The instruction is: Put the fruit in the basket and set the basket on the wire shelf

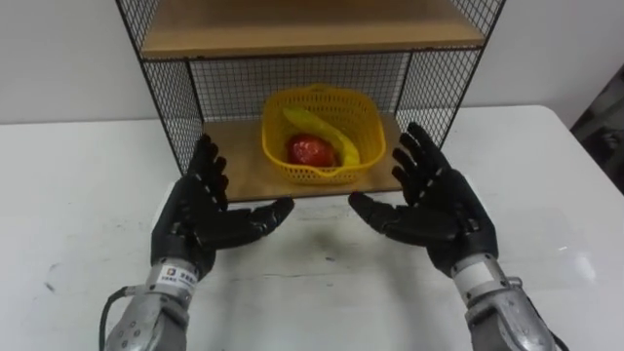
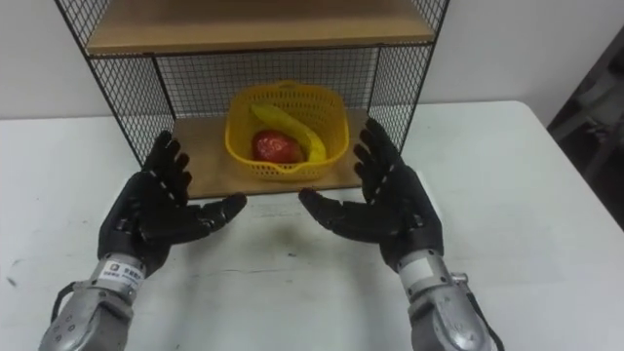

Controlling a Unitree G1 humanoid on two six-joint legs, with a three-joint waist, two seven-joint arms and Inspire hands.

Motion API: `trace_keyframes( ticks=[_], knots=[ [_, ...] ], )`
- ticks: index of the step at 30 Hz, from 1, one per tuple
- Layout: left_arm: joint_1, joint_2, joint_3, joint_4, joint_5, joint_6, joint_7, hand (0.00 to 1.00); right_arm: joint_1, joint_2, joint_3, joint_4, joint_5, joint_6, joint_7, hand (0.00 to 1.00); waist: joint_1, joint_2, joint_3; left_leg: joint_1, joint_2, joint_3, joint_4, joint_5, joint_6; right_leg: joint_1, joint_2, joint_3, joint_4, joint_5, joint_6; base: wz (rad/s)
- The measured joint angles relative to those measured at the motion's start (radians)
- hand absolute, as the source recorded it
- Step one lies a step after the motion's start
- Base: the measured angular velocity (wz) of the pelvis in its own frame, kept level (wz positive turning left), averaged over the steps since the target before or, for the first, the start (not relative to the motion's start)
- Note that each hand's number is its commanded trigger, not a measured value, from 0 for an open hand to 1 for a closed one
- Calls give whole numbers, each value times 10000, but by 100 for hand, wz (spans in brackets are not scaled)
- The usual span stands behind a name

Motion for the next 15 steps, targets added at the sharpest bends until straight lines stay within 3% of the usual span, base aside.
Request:
trace_keyframes(
  ticks=[4,9,11,15],
  knots=[
    [60,69,173,-4,-25,-469,-6,0,67,-227,-45,14,-171,-182,125,0,44,-2,-7,-147,-10,-6,1,-6,-1,-155,-11,18,86,0,-3,1],
    [839,244,192,-626,54,-1275,0,0,437,-388,-66,-22,-337,-911,155,0,48,-42,-32,-84,2,-3,21,-5,-7,-154,-6,6,172,-93,-33,0],
    [1025,245,299,-674,32,-1445,55,0,743,-405,-126,-129,-338,-1091,59,0,54,-40,-27,-86,0,-17,17,-6,-7,-149,-2,-3,161,-93,-33,0],
    [1213,258,789,-899,513,-1487,595,0,1439,-627,-432,-959,-801,-1102,-562,0,143,-10,-19,-152,-16,-74,-4,-33,-30,-178,24,-1,166,-137,-1,1]
  ],
)
